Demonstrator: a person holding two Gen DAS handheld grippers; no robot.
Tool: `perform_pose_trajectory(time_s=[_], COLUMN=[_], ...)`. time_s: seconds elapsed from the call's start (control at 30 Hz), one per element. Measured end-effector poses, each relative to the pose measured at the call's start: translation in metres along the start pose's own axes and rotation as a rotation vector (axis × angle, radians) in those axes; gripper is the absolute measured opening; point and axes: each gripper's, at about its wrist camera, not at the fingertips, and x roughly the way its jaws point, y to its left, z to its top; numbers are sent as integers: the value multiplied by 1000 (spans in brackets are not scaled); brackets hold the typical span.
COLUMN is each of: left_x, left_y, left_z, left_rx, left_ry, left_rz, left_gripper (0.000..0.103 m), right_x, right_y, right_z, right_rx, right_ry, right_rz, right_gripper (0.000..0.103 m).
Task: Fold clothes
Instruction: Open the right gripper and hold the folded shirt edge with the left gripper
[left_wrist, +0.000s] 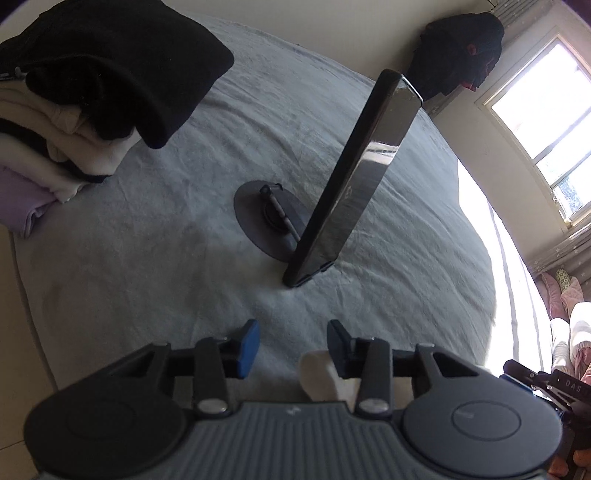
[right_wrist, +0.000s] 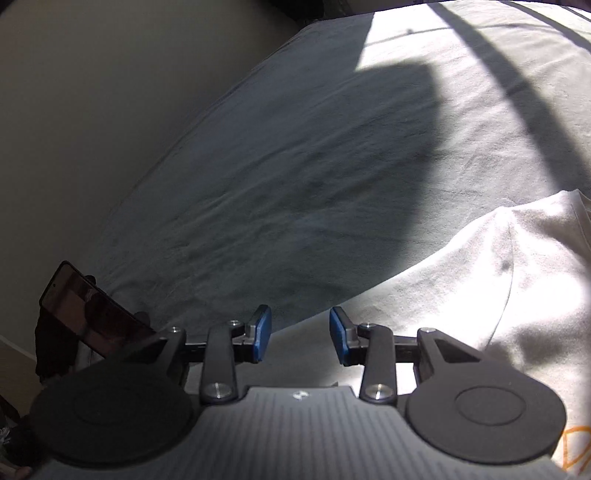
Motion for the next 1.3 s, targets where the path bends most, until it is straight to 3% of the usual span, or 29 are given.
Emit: perform_pose_trajectory(time_s=[0.13,0.37,0.63,0.83,1.03,1.07,1.1,1.17,1.23,1.3], left_x=[-6,-13,-16,-17,-15,-15,-15,-15,-14,-14], left_y=[0,8,12,16,25,25,26,26,28,34], left_z=[0,4,5,7,9,10,10,10,12,14], left_rx=[4,-16,-8,-9,-51,-53,-53,-54,-63,-103], left_ry=[-3,-15,-8,6,19,21,24,31,41,59], left_rz=[-10,-28,-34,-46,-69,-72,-74,-81,-99,-146], left_gripper=[40,40,40,40,40,40,40,40,41,49], right_x=[-3,-2,27,49,72,76,79,80,79,71], right_y=[54,150,156,157,175,176,177,181,185,189], right_z=[-36,-118,-163,-189,-195,-194,-191,-177,-161,-138], right_rx=[-265,-1052,-1602,-1940,-1998,-1993,-1978,-1876,-1755,-1592], right_ry=[-11,-142,-189,-175,-86,-78,-67,-56,-50,-46], right_rz=[126,41,-86,-101,-44,-46,-47,-36,-19,17], right_gripper=[40,42,47,47,43,37,24,13,12,12])
